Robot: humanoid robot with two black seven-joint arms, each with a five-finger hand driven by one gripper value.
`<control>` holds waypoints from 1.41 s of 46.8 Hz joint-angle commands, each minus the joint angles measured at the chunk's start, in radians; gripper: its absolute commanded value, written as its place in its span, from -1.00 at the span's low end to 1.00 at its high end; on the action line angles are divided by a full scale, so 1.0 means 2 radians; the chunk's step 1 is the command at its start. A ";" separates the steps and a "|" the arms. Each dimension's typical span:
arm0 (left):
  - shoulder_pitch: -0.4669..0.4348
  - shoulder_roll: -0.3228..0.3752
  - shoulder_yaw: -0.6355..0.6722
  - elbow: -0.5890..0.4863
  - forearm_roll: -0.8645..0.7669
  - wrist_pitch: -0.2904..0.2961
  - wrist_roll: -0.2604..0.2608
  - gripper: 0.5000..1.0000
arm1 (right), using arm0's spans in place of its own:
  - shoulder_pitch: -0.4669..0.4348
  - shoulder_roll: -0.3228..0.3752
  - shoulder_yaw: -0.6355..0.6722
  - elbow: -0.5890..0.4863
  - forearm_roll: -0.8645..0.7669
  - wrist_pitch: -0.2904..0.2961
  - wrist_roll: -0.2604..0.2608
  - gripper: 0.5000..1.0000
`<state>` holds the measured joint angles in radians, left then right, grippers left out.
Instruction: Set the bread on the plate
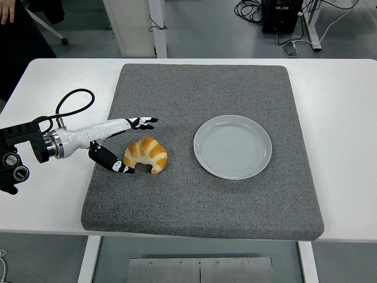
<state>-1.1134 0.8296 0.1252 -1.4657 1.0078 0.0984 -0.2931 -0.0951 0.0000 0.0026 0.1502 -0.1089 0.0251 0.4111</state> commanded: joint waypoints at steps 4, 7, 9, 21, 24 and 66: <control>-0.002 0.009 -0.002 0.003 -0.007 -0.024 -0.007 0.87 | 0.000 0.000 0.000 0.000 0.000 0.000 0.000 1.00; -0.003 0.009 -0.003 0.006 -0.007 -0.035 -0.007 0.87 | 0.000 0.000 0.000 0.000 0.000 0.000 0.000 1.00; -0.003 0.008 -0.003 0.010 -0.007 -0.035 -0.008 0.87 | 0.000 0.000 0.000 0.000 0.000 0.000 0.000 1.00; 0.002 0.000 0.000 0.016 0.003 -0.010 -0.010 0.87 | 0.000 0.000 -0.001 0.000 0.000 0.000 0.000 1.00; 0.003 -0.006 0.000 0.017 0.007 0.003 -0.008 0.87 | 0.000 0.000 0.000 0.000 0.000 0.000 0.000 1.00; 0.031 -0.070 0.008 0.064 0.084 0.064 0.025 0.04 | 0.000 0.000 0.000 -0.001 0.000 0.000 0.000 1.00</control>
<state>-1.0593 0.6915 0.1413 -1.3390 1.1496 0.2123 -0.2423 -0.0953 0.0000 0.0031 0.1498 -0.1089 0.0252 0.4111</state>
